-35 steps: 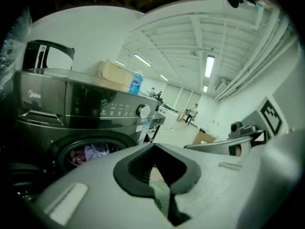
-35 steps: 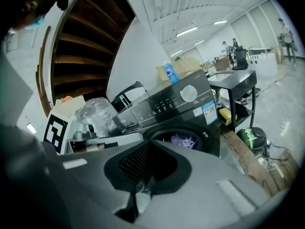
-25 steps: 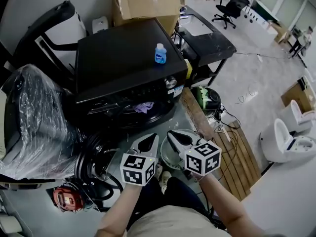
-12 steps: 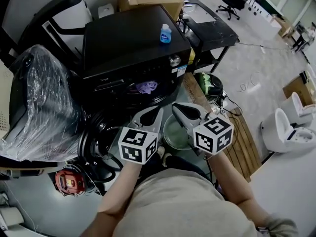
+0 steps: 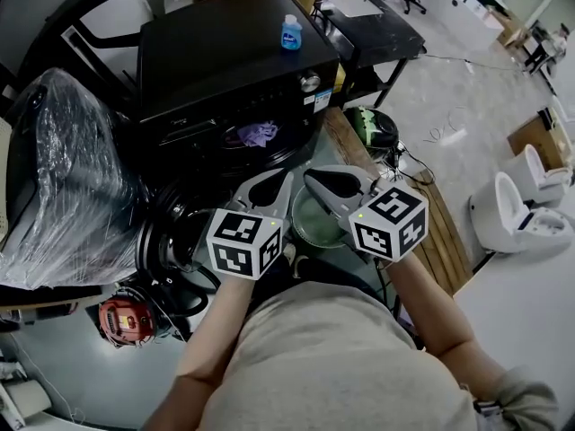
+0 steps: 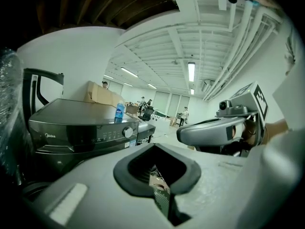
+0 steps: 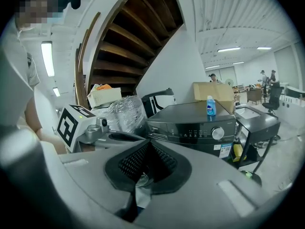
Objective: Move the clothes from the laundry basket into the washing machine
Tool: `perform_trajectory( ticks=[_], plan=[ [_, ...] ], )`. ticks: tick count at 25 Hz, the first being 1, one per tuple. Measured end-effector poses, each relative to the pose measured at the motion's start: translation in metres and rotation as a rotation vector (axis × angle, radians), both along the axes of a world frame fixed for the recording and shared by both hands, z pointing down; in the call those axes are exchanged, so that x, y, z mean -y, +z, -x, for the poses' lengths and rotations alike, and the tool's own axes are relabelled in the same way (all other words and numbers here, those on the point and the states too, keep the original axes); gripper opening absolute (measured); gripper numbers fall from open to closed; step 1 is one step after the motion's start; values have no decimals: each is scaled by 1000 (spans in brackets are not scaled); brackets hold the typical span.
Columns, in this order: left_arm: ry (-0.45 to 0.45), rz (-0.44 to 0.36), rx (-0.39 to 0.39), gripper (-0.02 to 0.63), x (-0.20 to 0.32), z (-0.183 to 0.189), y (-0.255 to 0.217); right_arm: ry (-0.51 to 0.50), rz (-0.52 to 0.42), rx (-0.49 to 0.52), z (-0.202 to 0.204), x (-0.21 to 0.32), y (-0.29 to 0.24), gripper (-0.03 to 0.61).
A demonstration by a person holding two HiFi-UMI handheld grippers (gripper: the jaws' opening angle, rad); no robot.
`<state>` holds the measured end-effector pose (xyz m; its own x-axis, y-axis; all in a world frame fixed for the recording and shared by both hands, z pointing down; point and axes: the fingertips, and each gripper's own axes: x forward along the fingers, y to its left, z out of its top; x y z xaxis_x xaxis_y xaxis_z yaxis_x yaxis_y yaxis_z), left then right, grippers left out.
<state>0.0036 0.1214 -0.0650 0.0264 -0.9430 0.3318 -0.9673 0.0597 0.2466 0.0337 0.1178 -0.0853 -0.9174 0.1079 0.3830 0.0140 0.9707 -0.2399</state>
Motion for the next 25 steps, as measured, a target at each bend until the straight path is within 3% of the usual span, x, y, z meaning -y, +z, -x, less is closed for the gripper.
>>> perform_trajectory(
  ticks=[25],
  plan=[
    [-23, 4, -97, 8, -29, 2, 12, -135, -45, -70, -14, -29, 2, 25]
  ],
)
